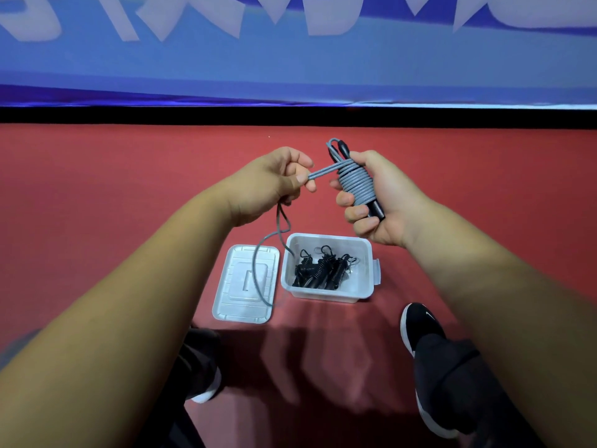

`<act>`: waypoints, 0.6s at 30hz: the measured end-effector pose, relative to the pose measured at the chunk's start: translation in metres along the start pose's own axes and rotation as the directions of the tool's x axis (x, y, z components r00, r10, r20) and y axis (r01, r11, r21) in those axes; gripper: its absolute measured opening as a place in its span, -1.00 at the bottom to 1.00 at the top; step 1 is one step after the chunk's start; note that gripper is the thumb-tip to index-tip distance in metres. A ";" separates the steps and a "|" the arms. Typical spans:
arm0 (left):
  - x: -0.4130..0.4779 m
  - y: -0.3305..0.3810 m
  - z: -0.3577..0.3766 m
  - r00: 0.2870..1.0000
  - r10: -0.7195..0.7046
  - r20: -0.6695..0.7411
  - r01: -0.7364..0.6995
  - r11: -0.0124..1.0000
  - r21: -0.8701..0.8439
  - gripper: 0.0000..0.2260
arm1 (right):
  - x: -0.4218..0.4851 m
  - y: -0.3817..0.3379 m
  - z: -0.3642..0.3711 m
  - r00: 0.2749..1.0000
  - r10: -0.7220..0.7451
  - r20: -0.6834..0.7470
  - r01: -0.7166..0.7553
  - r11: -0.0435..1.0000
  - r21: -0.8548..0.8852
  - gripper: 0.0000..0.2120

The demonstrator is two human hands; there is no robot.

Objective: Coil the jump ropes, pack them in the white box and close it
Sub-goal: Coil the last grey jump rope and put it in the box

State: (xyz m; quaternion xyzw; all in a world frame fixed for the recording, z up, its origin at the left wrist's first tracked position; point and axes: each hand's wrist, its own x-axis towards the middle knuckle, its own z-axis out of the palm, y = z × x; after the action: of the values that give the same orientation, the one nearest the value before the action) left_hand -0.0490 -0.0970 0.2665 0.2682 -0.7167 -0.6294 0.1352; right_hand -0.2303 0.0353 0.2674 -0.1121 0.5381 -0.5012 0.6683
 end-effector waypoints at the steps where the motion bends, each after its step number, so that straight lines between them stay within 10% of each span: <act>1: -0.001 0.001 0.000 1.000 0.028 0.012 -0.029 0.996 0.090 -0.83 | -0.003 -0.001 0.000 0.999 0.009 0.037 -0.009 1.000 0.007 -0.58; 7: -0.005 0.005 -0.005 0.997 0.035 0.073 -0.050 0.973 0.227 -0.81 | -0.016 -0.006 0.000 0.960 0.032 0.277 -0.048 0.997 0.054 -0.54; 18: -0.004 0.016 -0.010 0.999 -0.045 0.018 0.049 0.923 -0.381 -0.49 | -0.029 -0.016 -0.002 0.926 0.045 0.374 -0.037 0.999 -0.029 -0.46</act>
State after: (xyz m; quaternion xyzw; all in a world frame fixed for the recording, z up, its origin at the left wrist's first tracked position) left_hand -0.0439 -0.1015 0.2846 0.2510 -0.5748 -0.7609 0.1664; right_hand -0.2384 0.0517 0.2949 -0.2015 0.4082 -0.4506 0.7679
